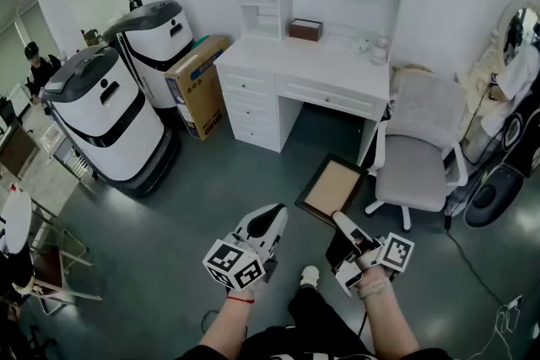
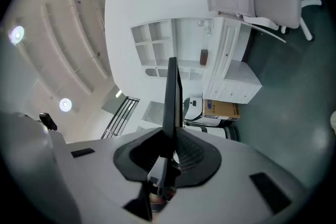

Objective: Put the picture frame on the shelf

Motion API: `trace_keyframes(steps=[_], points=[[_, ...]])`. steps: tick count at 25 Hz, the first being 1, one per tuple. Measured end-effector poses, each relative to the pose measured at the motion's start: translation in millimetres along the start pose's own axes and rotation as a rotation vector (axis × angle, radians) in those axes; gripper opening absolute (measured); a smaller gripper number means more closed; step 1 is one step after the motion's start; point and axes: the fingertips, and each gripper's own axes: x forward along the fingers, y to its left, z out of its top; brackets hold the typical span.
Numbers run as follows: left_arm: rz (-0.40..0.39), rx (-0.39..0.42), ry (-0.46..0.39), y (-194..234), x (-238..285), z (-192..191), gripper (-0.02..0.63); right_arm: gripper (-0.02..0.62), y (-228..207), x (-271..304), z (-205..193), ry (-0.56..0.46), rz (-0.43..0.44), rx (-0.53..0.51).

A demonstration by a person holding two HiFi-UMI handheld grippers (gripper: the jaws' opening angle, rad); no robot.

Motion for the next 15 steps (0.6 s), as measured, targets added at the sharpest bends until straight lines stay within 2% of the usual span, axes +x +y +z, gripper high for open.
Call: trace_keyframes(steps=[15], points=[[0.016, -0.018, 0.024, 72, 119, 8, 0.015, 0.069, -43, 81, 107, 0.013, -0.017, -0.002]])
